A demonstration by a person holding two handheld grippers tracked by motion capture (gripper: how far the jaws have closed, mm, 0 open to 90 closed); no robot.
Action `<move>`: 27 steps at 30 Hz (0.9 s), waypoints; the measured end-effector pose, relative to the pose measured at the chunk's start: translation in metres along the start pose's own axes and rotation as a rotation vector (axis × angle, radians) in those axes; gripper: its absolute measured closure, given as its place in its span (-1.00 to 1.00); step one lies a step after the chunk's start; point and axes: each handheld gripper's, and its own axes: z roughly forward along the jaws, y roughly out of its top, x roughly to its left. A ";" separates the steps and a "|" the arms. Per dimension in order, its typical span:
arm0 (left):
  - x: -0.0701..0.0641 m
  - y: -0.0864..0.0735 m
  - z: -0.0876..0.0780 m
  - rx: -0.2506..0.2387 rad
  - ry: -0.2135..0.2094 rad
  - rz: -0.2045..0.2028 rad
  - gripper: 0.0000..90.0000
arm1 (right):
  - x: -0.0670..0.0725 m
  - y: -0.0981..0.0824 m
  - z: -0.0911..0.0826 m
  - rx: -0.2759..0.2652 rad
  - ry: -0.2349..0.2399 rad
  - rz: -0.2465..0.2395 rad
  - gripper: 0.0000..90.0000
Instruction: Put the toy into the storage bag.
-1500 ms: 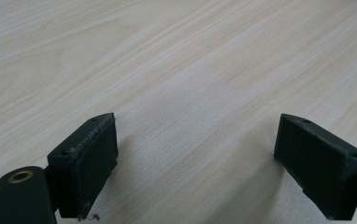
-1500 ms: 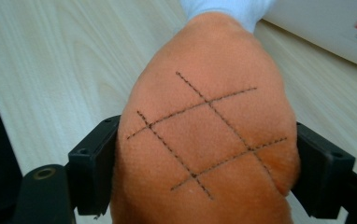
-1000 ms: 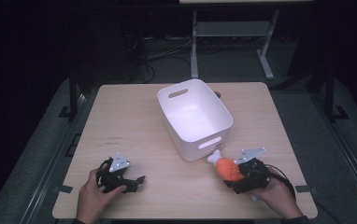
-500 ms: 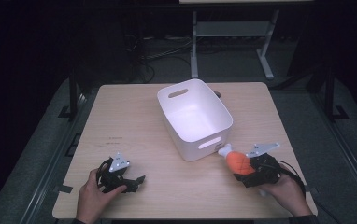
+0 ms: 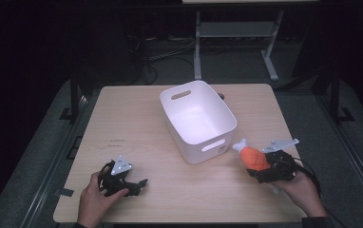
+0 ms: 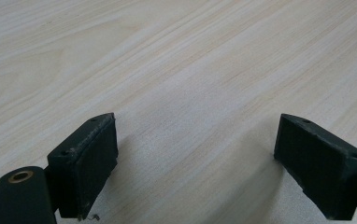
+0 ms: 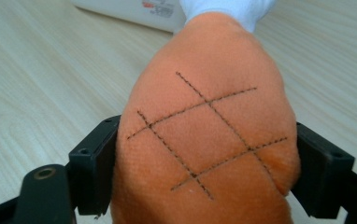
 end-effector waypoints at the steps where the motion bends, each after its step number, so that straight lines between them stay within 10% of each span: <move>1: 0.000 0.000 0.000 0.000 0.000 0.001 -0.72 | -0.002 0.000 -0.001 -0.005 -0.001 0.000 -0.54; 27: 0.000 0.000 0.000 0.000 0.000 0.000 -0.72 | -0.022 0.023 -0.024 -0.078 -0.012 0.022 -0.54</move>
